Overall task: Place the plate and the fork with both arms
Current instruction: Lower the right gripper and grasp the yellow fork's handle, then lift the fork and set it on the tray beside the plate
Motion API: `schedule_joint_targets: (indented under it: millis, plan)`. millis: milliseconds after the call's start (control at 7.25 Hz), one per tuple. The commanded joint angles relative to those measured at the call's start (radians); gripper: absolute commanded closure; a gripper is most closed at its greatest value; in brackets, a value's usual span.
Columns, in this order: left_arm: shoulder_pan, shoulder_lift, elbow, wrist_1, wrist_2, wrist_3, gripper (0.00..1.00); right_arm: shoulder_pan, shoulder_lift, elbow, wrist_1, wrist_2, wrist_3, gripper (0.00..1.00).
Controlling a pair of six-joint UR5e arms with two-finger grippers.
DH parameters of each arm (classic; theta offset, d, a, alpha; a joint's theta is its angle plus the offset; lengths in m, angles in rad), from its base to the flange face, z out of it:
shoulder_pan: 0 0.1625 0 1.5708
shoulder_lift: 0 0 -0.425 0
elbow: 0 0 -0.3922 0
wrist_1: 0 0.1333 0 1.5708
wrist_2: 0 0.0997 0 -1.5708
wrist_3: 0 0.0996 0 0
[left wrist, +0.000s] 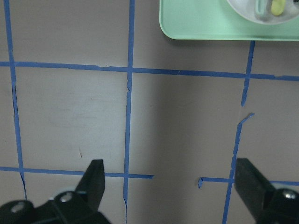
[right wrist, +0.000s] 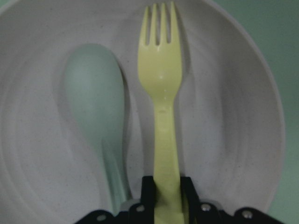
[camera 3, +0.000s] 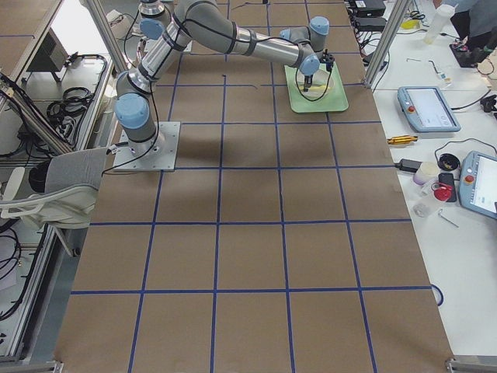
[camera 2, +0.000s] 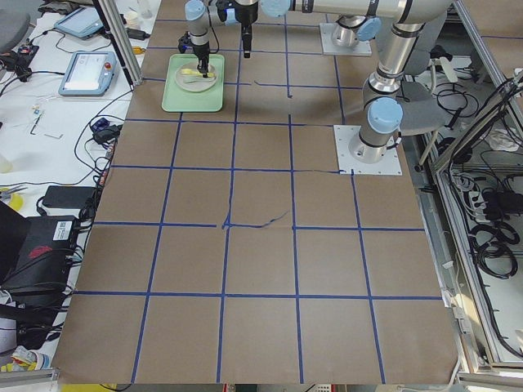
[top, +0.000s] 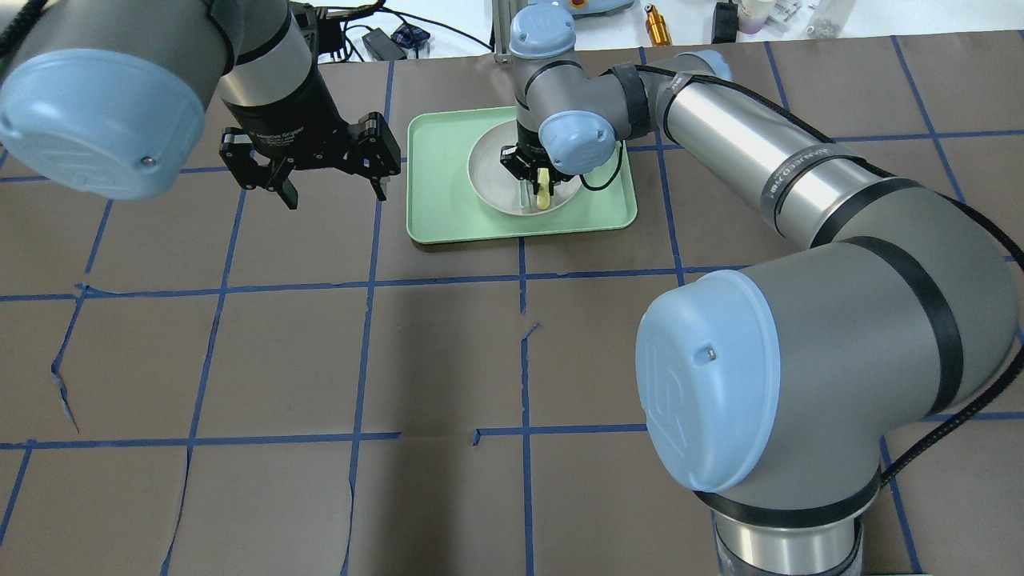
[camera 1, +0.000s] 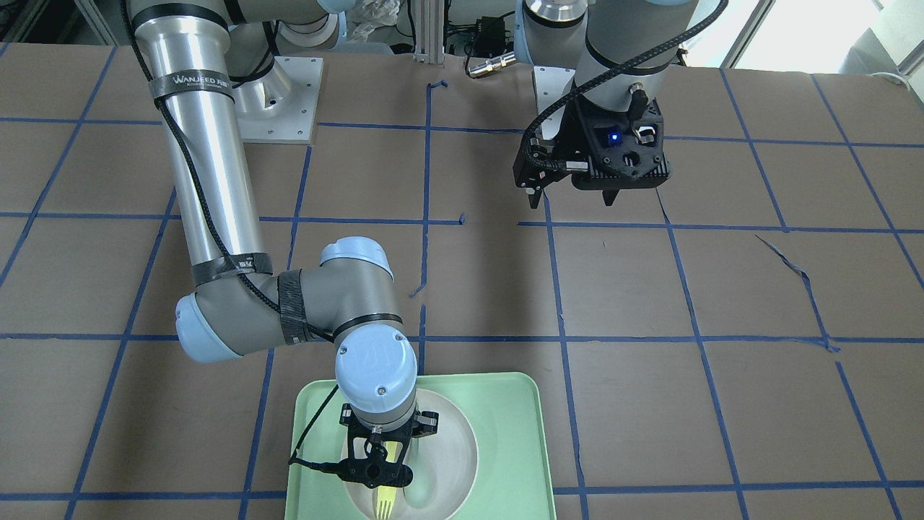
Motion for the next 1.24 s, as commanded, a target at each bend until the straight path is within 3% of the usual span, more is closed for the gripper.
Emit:
schedule_joint_targets:
  millis: [0,552,828,1103]
  plan:
    - [0.0,0.001,0.0,0.0,0.001,0.0,0.0,-0.001,-0.045,0.004,0.004,-0.005,-0.047,0.83]
    - [-0.003,-0.003,-0.014,0.012,-0.004,-0.006,0.0,-0.151,-0.071,0.021,0.007,-0.011,-0.283,0.83]
    - [-0.005,-0.003,-0.032,0.038,-0.002,-0.008,0.0,-0.167,-0.068,0.097,-0.001,0.005,-0.279,0.82]
    - [-0.005,-0.003,-0.034,0.041,-0.002,-0.008,0.0,-0.164,-0.062,0.11,-0.004,0.011,-0.296,0.81]
